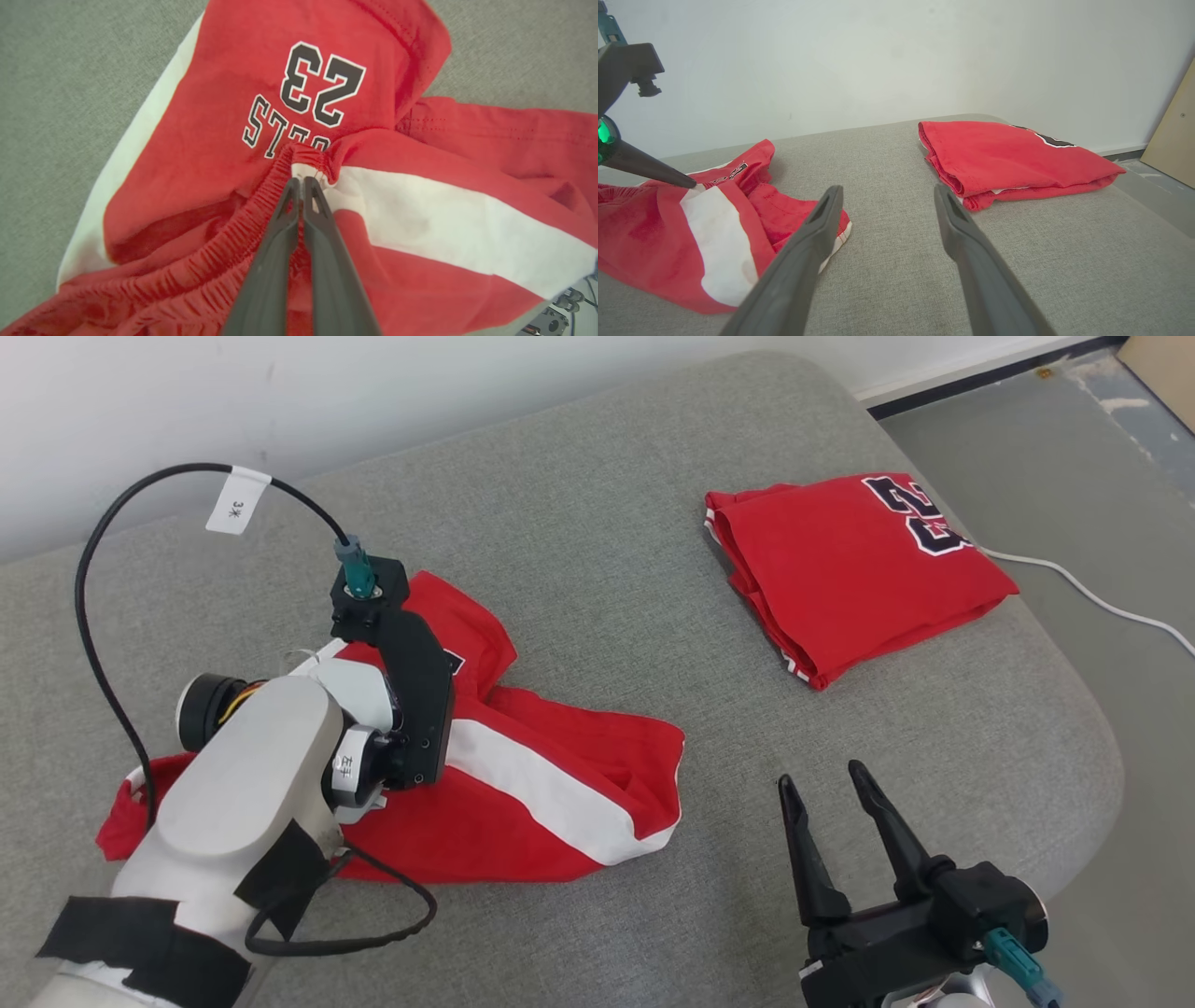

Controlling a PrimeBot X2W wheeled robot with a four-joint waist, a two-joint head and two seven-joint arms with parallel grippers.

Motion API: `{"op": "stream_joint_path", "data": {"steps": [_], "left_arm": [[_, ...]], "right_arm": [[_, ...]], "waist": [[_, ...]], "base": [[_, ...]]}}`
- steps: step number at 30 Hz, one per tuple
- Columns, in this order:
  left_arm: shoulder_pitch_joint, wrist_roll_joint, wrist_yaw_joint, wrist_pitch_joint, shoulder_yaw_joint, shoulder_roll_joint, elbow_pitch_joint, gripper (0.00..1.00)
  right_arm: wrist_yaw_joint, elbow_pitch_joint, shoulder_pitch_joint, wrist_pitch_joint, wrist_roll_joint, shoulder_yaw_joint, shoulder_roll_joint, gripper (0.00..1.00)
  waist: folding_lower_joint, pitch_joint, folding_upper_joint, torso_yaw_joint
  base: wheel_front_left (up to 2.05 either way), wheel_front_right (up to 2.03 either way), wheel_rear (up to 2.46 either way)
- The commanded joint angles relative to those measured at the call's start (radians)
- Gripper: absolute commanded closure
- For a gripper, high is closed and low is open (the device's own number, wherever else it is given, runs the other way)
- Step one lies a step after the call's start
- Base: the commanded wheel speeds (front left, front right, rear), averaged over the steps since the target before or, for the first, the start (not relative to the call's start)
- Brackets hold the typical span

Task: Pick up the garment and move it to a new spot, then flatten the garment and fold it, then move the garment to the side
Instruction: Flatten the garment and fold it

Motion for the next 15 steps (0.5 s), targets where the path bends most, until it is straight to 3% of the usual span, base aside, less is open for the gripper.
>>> {"op": "stream_joint_path", "data": {"steps": [1,10,15], "left_arm": [[0.017,-0.006,-0.004,-0.003,0.000,0.001,-0.003,1.00],[0.078,-0.064,0.007,-0.189,0.095,0.012,-0.165,1.00],[0.218,-0.110,0.054,-0.287,0.186,0.070,-0.349,1.00]], "right_arm": [[-0.003,0.000,-0.003,-0.006,-0.002,-0.007,0.003,0.00],[-0.003,-0.019,0.022,0.001,-0.032,-0.053,0.003,0.00],[-0.003,-0.037,0.032,0.014,-0.043,-0.063,0.002,0.00]], "waist": [[0.0000,0.000,-0.0001,0.002],[0.0000,-0.023,-0.0001,0.112],[0.0000,-0.046,-0.0001,0.193]], "base": [[0.00,0.00,0.00],[0.00,0.00,0.00],[0.00,0.00,0.00]]}}
